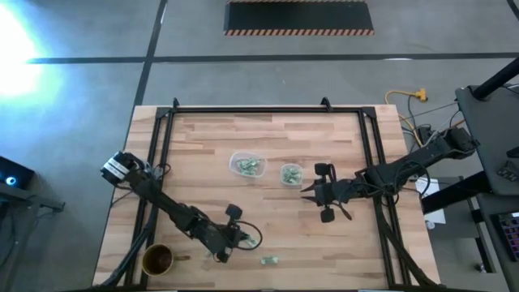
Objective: Pick and place items into bin
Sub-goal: Put the green stevia packet into the left transparent bin
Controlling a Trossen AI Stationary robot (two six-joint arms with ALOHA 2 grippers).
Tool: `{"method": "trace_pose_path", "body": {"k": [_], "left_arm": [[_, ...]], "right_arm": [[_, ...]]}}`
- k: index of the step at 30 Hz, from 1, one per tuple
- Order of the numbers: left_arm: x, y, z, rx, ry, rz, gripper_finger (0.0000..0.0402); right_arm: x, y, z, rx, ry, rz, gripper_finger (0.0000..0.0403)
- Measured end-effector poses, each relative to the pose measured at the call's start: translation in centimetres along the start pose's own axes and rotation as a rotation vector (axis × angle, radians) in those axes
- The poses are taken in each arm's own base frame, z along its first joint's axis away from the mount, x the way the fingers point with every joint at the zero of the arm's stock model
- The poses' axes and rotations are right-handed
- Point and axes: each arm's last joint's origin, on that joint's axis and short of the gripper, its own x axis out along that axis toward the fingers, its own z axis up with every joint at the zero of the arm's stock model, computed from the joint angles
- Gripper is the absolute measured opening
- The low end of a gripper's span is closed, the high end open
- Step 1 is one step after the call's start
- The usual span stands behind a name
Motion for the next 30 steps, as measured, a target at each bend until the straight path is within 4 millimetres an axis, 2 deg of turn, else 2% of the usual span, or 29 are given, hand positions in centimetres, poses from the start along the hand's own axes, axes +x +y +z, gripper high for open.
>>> {"method": "trace_pose_path", "body": {"k": [9, 14, 23, 27, 30], "left_arm": [[-1.0, 4.1, 1.0, 0.060, 0.038, 0.292, 0.0011], [-0.6, 8.2, 1.1, 0.052, 0.065, 0.400, 0.0011], [0.1, 15.8, -0.5, -0.081, 0.153, 0.590, 0.0011], [0.1, 18.0, -1.3, -0.148, 0.174, 0.649, 0.0011], [0.0, 19.0, -1.7, -0.207, 0.179, 0.678, 0.0011]], "right_arm": [[0.0, 0.0, 0.0, 0.001, -0.003, -0.002, 0.0073], [0.0, 0.0, 0.1, 0.004, -0.011, -0.002, 0.0073], [0.0, 0.0, 0.1, 0.004, -0.010, -0.002, 0.0073], [0.0, 0.0, 0.0, 0.002, -0.006, -0.002, 0.0073], [0.1, 0.0, -0.1, 0.001, -0.003, -0.002, 0.0073]]}}
